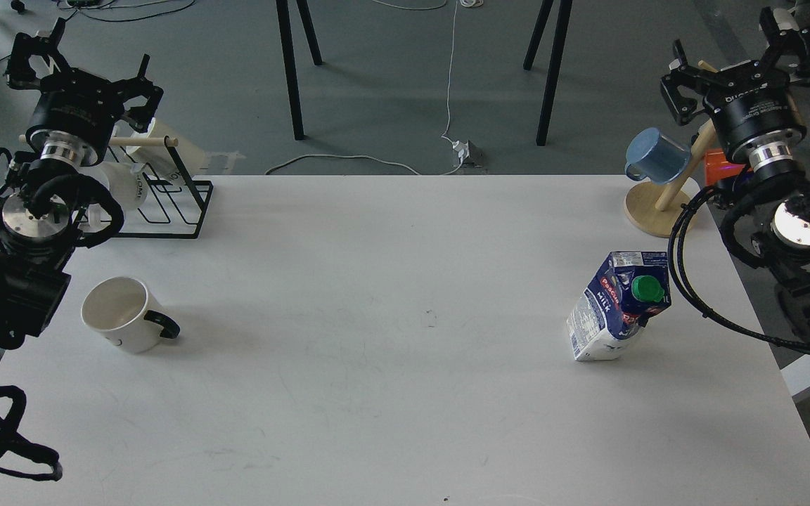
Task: Place cup and milk with both arms
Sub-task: 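Move the left gripper down toward the white mug's rim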
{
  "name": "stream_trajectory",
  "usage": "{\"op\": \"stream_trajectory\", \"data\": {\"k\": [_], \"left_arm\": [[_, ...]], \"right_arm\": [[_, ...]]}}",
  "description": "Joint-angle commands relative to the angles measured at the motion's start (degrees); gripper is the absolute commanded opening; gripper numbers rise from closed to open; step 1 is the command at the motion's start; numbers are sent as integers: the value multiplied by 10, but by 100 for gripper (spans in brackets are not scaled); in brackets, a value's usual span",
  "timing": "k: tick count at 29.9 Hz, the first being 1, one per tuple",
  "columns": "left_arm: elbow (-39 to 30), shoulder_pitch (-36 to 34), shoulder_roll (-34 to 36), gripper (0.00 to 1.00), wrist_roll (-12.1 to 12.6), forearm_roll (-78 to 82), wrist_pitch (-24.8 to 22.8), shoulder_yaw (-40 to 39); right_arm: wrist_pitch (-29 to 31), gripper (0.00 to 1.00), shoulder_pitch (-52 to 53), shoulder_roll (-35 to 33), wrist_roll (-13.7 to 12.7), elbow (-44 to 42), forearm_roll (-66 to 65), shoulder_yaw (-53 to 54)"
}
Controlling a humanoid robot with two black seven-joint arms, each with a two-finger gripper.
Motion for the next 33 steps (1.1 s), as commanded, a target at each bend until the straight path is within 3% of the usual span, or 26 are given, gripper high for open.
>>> {"op": "stream_trajectory", "data": {"k": [1, 8, 11, 14, 18, 20, 25, 27, 33], "left_arm": [[1, -1, 1, 100, -2, 1, 0, 6], [-7, 8, 6, 100, 6, 8, 0, 13], [-33, 8, 44, 100, -4, 98, 0, 64], [-70, 11, 93, 100, -46, 192, 0, 91], [-147, 24, 178, 99, -133, 332, 0, 122], [-179, 31, 216, 97, -158, 393, 0, 122], [-195, 52, 273, 93, -172, 558, 0, 124], [-195, 56, 288, 91, -189, 629, 0, 124], [-196, 59, 306, 88, -189, 748, 0, 125]], "right_arm": [[0, 99, -1, 0, 0, 1, 0, 2], [0, 99, -3, -6, -2, 3, 1, 7], [0, 99, -3, -12, -4, 3, 0, 5], [0, 99, -2, -19, -4, 2, 1, 7], [0, 99, -2, -21, -4, 2, 0, 13], [0, 99, -2, -21, -4, 1, 0, 13], [0, 99, -3, -33, -4, -1, 0, 13], [0, 99, -3, -35, -3, 0, 0, 13], [0, 99, -6, -36, 0, 6, 0, 12]]}}
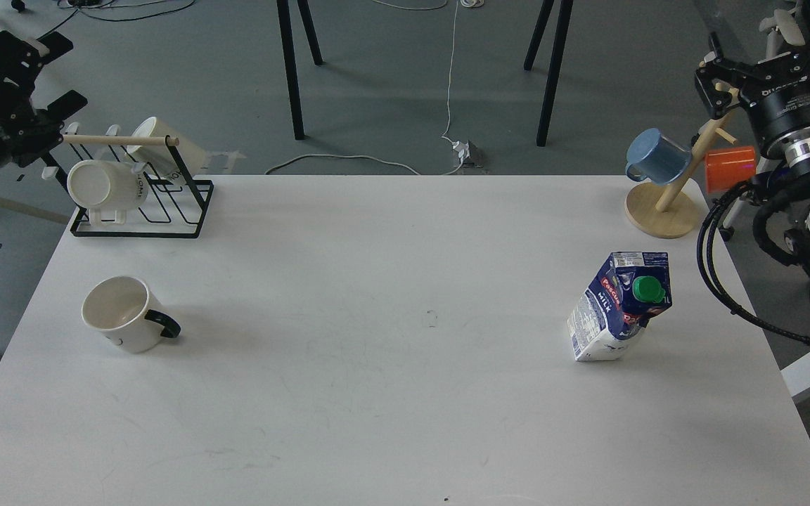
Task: Place cup and milk with both arms
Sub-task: 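Move the left gripper down toward the white mug's rim, then grasp the white mug by its rim with the left gripper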
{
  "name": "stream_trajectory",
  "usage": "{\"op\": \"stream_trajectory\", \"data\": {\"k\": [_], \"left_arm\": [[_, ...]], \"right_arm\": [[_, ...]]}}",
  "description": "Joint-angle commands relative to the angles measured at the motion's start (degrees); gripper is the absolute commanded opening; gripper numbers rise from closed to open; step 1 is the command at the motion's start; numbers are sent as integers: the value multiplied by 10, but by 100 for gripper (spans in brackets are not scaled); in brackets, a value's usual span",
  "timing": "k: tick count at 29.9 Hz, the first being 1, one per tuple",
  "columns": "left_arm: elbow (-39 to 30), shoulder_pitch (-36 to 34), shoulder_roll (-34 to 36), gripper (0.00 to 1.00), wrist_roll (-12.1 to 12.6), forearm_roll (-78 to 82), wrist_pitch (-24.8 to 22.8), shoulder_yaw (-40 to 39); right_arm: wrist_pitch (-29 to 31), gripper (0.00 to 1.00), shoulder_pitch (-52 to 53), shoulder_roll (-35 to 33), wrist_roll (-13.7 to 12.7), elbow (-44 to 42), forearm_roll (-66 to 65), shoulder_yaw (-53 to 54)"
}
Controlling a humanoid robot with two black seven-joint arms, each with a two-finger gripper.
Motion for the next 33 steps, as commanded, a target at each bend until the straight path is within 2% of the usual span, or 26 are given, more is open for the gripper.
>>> {"op": "stream_trajectory", "data": {"k": [1, 4, 7, 18, 27, 31, 33], "left_arm": [[0, 5, 5, 87, 0, 55, 0, 2], [-1, 17, 8, 78, 0, 100, 0, 14], [-1, 17, 8, 75, 0, 179, 0, 14], [-16, 23, 8, 75, 0, 410, 0, 37], [-13, 27, 10, 75, 0, 521, 148, 166], [22, 30, 2, 75, 0, 604, 203, 179], [55, 31, -6, 75, 0, 619, 213, 179]], "right_arm": [[0, 99, -1, 0, 2, 3, 0, -1], [0, 99, -7, 0, 3, 18, 0, 1], [0, 99, -18, 0, 3, 33, 0, 5], [0, 99, -33, 2, 8, 71, 0, 9], [0, 99, -36, 0, 8, 72, 0, 17], [0, 99, -37, 0, 8, 71, 0, 17], [0, 99, -37, 0, 8, 71, 0, 16]]}}
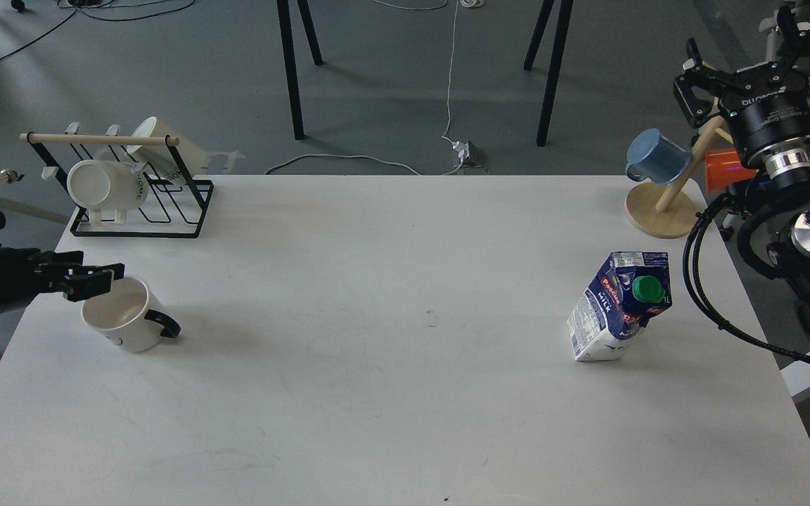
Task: Place cup and milk with both arms
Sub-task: 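Grasp the white mug by its rim with the left gripper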
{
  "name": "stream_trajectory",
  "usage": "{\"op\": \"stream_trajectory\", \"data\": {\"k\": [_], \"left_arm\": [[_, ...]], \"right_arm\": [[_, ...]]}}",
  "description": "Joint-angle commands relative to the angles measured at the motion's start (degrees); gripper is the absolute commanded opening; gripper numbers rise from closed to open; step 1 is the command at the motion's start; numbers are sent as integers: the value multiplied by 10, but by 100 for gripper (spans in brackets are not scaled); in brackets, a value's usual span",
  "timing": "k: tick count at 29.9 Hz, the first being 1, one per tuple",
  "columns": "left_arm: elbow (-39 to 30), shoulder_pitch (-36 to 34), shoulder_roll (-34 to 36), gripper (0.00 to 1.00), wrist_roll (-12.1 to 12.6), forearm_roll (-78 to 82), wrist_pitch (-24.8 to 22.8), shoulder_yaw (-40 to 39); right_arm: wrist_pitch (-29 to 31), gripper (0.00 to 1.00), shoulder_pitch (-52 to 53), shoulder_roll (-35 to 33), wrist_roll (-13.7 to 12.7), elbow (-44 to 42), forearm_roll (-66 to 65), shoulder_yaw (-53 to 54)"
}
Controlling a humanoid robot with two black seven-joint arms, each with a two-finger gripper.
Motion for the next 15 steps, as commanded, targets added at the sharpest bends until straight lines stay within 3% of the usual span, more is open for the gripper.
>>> {"op": "stream_trajectory", "data": {"k": [1, 8, 15], "left_arm": [[57, 4, -19, 75, 0, 33, 24, 2], [99, 9, -59, 74, 0, 30, 26, 0], [114, 13, -82, 63, 0, 3, 22, 0]], "right_arm": [[0, 99, 0, 0, 0, -1, 0, -1], [0, 99, 0, -1, 0, -1, -8, -1], [0, 99, 1, -2, 0, -1, -9, -1]]}}
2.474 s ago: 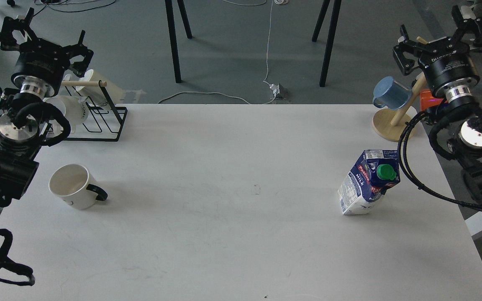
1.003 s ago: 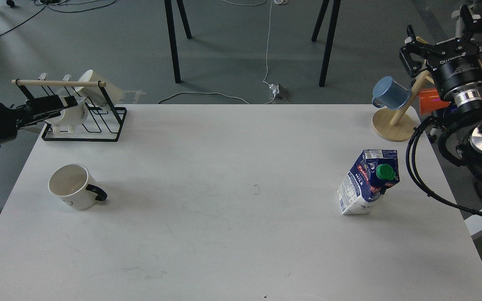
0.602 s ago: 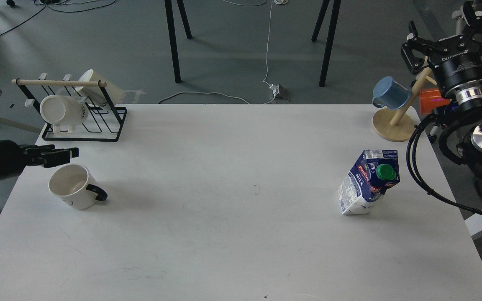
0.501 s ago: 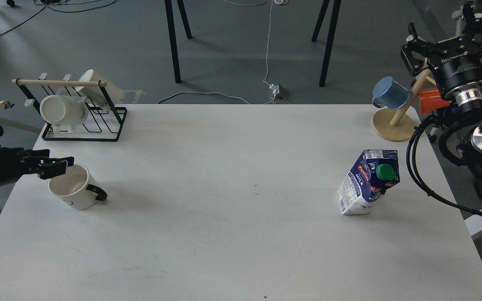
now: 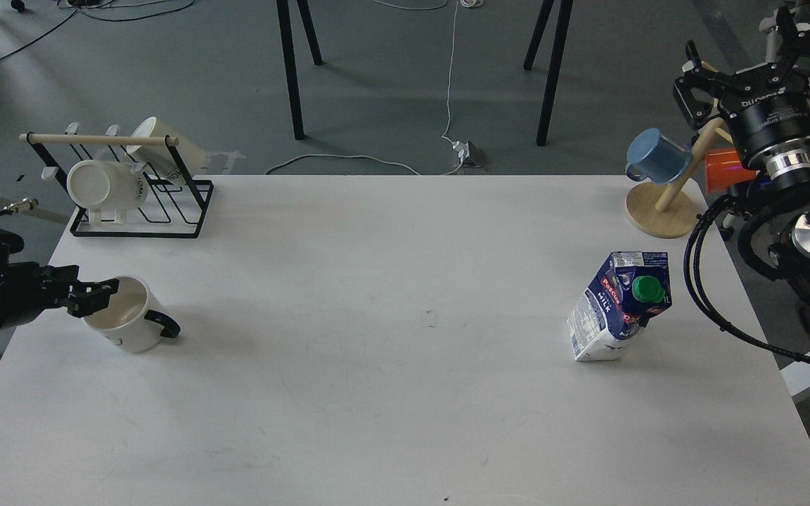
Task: Place cup and milk with both arms
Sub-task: 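Grasp the white mug by its rim with the left gripper, then carry the white mug with the left gripper toward the table center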
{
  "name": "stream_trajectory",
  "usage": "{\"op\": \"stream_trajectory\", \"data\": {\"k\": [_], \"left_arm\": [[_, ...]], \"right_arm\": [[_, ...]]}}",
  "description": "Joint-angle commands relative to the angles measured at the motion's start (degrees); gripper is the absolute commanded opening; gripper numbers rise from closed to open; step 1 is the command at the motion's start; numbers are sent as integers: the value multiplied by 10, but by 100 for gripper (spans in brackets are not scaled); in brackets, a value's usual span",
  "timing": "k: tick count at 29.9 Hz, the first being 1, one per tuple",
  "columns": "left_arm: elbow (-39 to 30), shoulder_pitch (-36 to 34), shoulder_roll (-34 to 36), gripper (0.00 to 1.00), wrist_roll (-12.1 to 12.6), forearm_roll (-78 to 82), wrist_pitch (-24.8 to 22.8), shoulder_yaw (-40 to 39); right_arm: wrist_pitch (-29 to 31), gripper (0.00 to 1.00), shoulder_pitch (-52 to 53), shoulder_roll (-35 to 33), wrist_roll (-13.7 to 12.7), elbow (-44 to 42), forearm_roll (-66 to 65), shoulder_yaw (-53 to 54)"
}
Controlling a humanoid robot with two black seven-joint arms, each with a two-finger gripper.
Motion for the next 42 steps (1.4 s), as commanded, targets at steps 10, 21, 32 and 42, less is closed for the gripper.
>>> {"op": "stream_trajectory", "data": {"k": [10, 21, 32, 42], "left_arm": [[27, 23, -25, 22, 0, -16, -3, 0], [-5, -12, -21, 9, 0, -100, -96, -10], [-206, -123, -31, 8, 0, -138, -213, -4], [-209, -165, -250, 7, 217, -133, -213, -3]], "right_arm": [[0, 99, 1, -4, 0, -1, -12, -1], [0, 99, 1, -4, 0, -4, -19, 0], [0, 99, 26, -10, 0, -5, -19, 1], [0, 99, 95, -9, -2, -27, -20, -11]]}}
